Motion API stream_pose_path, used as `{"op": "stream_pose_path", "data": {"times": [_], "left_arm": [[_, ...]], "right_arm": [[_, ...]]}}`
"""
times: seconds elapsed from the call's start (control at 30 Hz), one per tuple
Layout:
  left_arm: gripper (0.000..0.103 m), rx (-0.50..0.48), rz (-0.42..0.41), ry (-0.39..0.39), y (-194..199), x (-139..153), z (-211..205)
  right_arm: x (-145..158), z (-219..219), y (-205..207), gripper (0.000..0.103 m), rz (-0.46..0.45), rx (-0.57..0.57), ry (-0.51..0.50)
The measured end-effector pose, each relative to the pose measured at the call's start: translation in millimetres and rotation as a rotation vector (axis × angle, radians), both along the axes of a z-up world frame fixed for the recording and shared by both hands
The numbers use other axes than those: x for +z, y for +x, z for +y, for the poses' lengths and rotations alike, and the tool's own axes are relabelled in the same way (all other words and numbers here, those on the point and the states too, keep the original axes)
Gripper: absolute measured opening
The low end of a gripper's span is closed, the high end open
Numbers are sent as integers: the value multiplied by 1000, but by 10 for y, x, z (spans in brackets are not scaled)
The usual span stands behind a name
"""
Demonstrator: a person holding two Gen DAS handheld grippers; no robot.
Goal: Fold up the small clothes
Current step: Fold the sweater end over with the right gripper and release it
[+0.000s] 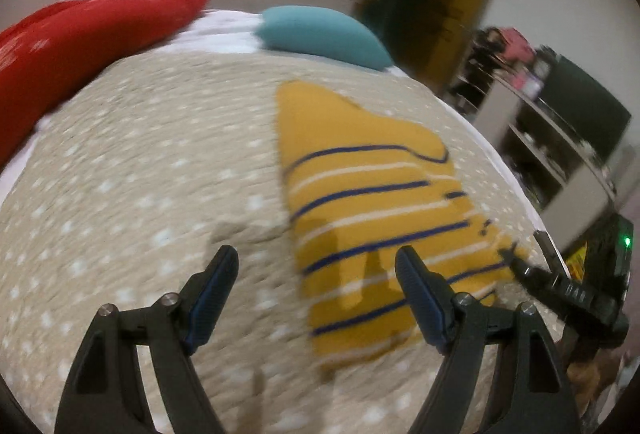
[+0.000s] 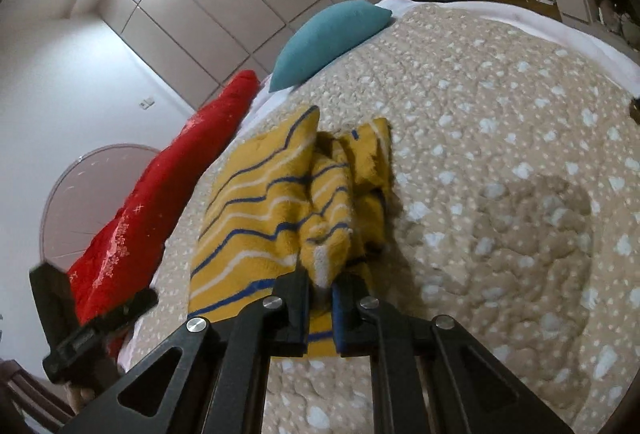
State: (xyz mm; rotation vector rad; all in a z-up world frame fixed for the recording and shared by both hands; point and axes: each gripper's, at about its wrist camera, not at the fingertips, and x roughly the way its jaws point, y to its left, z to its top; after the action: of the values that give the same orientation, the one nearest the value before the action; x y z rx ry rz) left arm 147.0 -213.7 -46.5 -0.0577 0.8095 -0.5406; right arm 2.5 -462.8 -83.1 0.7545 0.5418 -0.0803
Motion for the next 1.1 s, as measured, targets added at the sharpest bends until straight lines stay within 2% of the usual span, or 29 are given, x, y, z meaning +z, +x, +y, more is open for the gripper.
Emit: {"op": "stream_pose_path", "data": {"times": [0.07,0.17,0.2,0.27,0.37,0.43,0.5,0.57,0.67,0.7,0.73,0.8,0.9,0.93,0.97,1.03,1.1], "left_arm": [[80,-20,24,11,81,-64,-194],[80,-23,99,71,219,-349,-390],[82,-22,124,85,240,-446,-417],[85,-13,155,68,253,-583,-388],[86,-17,138,58,230,-592,-371],[86,-14,127,69,198,-579,-413],[86,-5,117,75,123,-541,-399],[86,6,82,77,-18,-469,-322],[86,15,7,100,-235,-379,-243],[86,19,-11,110,-267,-370,-221],[86,25,-25,121,-299,-375,-196],[87,32,-29,133,-329,-429,-131],[90,33,-1,103,-283,-534,-66],[90,37,6,96,-265,-566,-77],[91,42,9,96,-254,-587,-104],[94,56,8,88,-269,-625,-77],[96,54,9,69,-281,-663,-31]], "right_arm": [[-101,-22,-60,8,18,-5,3],[-177,-36,-145,10,13,33,16],[-146,-51,-185,15,5,28,4],[12,-77,-293,18,-38,11,-33],[260,-119,-274,26,-64,-30,-107],[389,-168,-65,38,-59,-10,-134],[472,-177,242,43,-42,25,-169],[482,-177,632,46,18,47,-223],[365,-211,1116,49,99,91,-200],[304,-229,1211,36,104,122,-161],[259,-250,1286,13,102,162,-113],[266,-275,1291,10,84,171,-92],[270,-416,1211,7,90,104,-100],[244,-477,1199,6,107,75,-101],[199,-524,1186,0,136,36,-114],[107,-602,1168,1,210,-38,-195],[-68,-724,1123,1,271,-56,-170]]}}
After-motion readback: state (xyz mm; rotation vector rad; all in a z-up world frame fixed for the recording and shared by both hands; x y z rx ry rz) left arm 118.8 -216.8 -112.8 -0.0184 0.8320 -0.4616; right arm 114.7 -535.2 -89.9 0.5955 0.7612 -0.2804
